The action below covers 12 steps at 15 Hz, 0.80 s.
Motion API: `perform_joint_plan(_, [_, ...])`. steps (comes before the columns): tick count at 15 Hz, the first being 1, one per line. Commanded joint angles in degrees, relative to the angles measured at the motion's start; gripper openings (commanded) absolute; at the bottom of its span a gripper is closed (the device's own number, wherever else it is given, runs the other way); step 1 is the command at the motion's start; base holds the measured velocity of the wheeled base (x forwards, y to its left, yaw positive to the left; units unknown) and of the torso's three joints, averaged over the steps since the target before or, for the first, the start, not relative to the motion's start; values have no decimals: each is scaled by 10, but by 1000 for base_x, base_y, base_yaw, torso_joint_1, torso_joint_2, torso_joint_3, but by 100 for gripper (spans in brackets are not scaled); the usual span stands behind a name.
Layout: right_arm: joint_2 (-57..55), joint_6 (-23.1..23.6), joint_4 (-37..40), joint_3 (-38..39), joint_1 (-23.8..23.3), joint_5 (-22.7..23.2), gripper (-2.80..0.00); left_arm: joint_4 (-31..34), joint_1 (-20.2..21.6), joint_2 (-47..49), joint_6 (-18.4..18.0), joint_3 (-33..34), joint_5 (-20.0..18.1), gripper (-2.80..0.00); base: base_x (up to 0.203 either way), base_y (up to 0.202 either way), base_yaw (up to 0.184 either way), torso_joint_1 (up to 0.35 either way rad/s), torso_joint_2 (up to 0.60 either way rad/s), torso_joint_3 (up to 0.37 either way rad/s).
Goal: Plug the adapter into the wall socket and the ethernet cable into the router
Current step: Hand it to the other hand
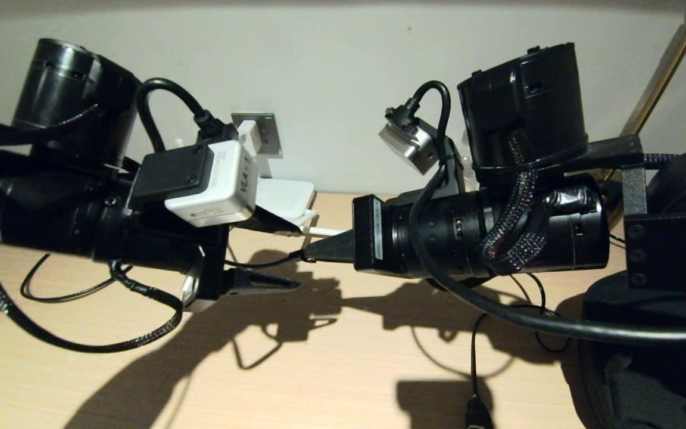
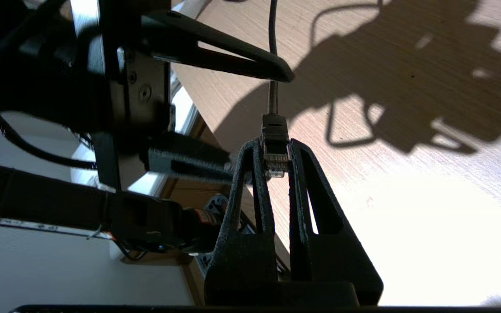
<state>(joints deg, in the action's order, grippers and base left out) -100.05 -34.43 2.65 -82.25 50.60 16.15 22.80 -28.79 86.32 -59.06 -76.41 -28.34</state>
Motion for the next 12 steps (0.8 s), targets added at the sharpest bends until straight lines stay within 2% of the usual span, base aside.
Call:
perform_joint_plan(1, [5, -13, 1, -2, 0, 1, -280, -1, 0, -9, -6, -1, 0, 0, 0, 0, 0, 0, 0, 0])
perform_joint_plan(2, [12, -25, 1, -2, 0, 1, -280, -2, 0, -20, -13, 0, 4, 0, 0, 0, 0, 0, 0, 0])
perform_joint_plan(4, [21, -80, 3, -4, 0, 5, -280, -3, 0, -48, -51, 4, 16, 0, 0, 0, 0, 0, 0, 0])
perform_joint_plan(6, [20, -172, 4, -21, 0, 8, -280, -24, 1, -91, -68, 30, 24, 0, 0, 0, 0, 0, 0, 0])
perform_joint_plan(7, [18, -224, 5, -35, 0, 18, -280, -55, 1, -114, -69, 60, 26, 0, 0, 0, 0, 0, 0, 0])
perform_joint_plan(10, [12, -377, 9, -78, 0, 90, -280, -162, 2, -183, -67, 146, 26, 0, 0, 0, 0, 0, 0, 0])
perform_joint_plan(12, [1, -464, 14, -119, 0, 112, -280, -207, 1, -206, -69, 168, 26, 0, 0, 0, 0, 0, 0, 0])
